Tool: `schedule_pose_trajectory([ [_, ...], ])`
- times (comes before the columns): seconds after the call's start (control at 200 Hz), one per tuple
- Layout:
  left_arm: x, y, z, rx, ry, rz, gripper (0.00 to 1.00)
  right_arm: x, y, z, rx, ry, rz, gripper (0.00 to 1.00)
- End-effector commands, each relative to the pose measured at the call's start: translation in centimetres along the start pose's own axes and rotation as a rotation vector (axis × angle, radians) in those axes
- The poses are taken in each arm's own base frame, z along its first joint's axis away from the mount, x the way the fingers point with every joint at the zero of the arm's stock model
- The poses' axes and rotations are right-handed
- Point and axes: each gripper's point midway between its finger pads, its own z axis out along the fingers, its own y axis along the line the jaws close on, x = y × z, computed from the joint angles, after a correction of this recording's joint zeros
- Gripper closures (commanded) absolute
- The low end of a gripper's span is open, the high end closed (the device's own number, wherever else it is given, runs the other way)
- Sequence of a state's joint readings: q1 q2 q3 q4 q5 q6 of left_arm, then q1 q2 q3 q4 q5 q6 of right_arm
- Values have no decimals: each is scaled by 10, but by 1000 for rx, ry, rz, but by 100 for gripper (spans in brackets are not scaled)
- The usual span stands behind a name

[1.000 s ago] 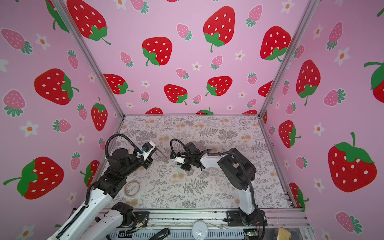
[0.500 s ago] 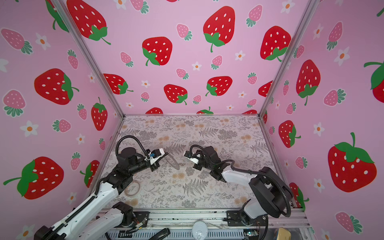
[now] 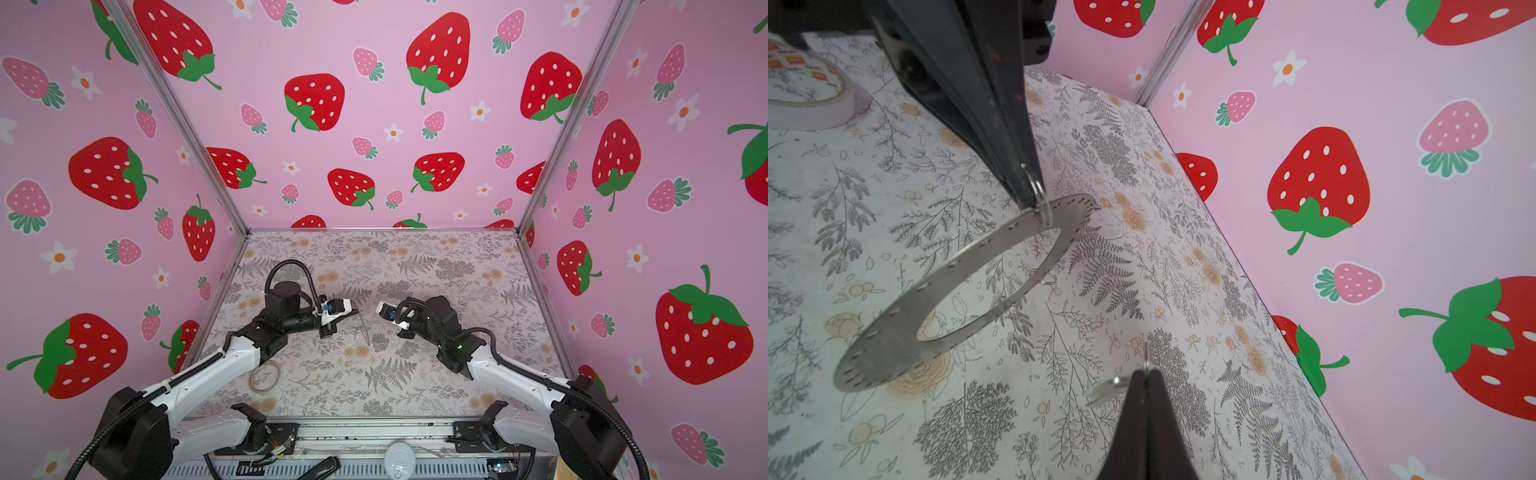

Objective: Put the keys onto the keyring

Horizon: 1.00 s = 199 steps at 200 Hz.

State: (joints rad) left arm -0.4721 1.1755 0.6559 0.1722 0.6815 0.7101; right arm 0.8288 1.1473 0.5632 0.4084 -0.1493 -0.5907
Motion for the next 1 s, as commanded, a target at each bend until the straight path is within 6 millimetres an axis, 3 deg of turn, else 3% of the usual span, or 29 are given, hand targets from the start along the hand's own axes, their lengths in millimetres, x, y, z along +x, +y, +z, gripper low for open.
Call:
schedule_pose_trajectory([
  [0.0, -24, -1, 4, 26, -37, 67, 100, -1, 13, -5, -56, -21, -134, 100],
  [0.325, -23, -17, 13, 68, -1, 55, 100, -19, 38, -19, -71, -165, -371, 100],
  [0.991, -14, -27, 24, 126, 27, 15, 100, -30, 48, -13, -126, -235, -421, 100],
])
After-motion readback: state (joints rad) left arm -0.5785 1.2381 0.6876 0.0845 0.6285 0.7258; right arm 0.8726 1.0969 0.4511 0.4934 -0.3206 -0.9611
